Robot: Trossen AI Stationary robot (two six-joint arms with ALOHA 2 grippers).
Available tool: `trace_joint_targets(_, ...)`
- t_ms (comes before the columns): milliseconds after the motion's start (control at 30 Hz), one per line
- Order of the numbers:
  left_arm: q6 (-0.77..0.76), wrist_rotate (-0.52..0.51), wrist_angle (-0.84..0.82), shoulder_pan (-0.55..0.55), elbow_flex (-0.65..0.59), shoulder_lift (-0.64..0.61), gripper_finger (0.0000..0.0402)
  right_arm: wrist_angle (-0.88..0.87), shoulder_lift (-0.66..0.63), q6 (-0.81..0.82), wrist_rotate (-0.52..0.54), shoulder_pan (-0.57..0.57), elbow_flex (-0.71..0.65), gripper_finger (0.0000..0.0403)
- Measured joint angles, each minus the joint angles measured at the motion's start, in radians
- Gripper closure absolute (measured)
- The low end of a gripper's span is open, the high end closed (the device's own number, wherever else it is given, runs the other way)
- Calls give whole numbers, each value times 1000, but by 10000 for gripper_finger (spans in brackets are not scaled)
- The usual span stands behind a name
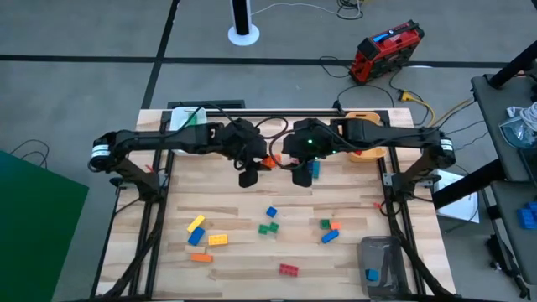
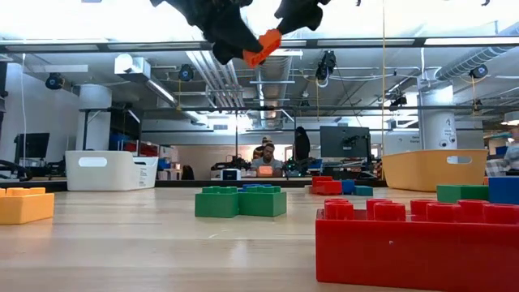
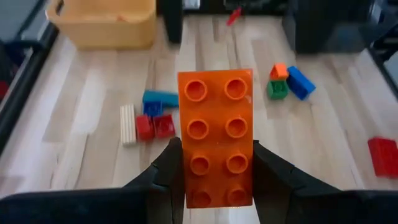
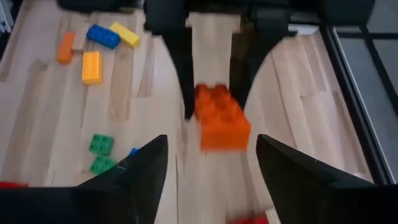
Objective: Sort blocks by size
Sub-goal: Put the big orange game piece into the yellow bin
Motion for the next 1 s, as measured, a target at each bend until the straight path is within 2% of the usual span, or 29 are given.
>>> trace_joint_targets(167, 0, 0, 41, -11, 0, 0, 292, 10, 10, 0, 0, 0, 0, 141)
trace_joint_targets(300, 0, 0, 56, -18, 0, 0, 289, 11, 11, -9, 0, 0, 0, 146)
trace_joint_targets(700, 0, 0, 91, -35, 0, 0, 282, 7, 12, -13, -3, -6, 0, 208)
trace_joint_targets(833, 0, 0, 120, -39, 0, -1, 282, 4, 14, -12, -51, -18, 0, 238)
trace_joint_targets(1000, 1, -3, 124, -38, 0, -3, 281, -1, 15, -8, -60, -23, 0, 268)
